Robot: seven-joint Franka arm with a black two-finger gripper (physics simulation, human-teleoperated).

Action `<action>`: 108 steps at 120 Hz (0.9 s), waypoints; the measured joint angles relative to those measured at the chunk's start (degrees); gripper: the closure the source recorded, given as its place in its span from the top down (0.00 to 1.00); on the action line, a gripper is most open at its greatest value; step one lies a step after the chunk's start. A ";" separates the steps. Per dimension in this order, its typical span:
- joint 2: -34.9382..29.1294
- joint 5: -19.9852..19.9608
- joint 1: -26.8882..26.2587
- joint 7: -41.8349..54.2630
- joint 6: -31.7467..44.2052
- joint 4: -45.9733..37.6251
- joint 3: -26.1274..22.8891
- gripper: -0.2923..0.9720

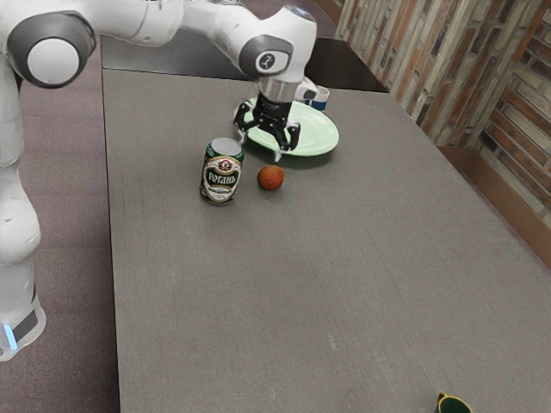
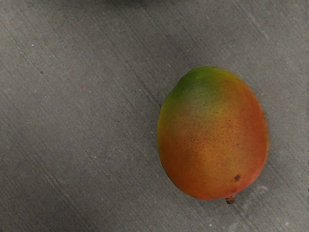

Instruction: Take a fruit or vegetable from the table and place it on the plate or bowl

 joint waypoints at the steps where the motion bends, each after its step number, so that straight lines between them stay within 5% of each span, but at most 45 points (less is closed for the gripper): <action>1: 0.05 0.15 -0.15 -0.09 0.05 0.01 -0.01 0.77; 35: 2.92 1.70 -5.92 -2.50 0.97 1.70 0.18 0.77; 108: 10.16 -0.22 -5.58 -1.89 1.30 6.20 4.64 0.77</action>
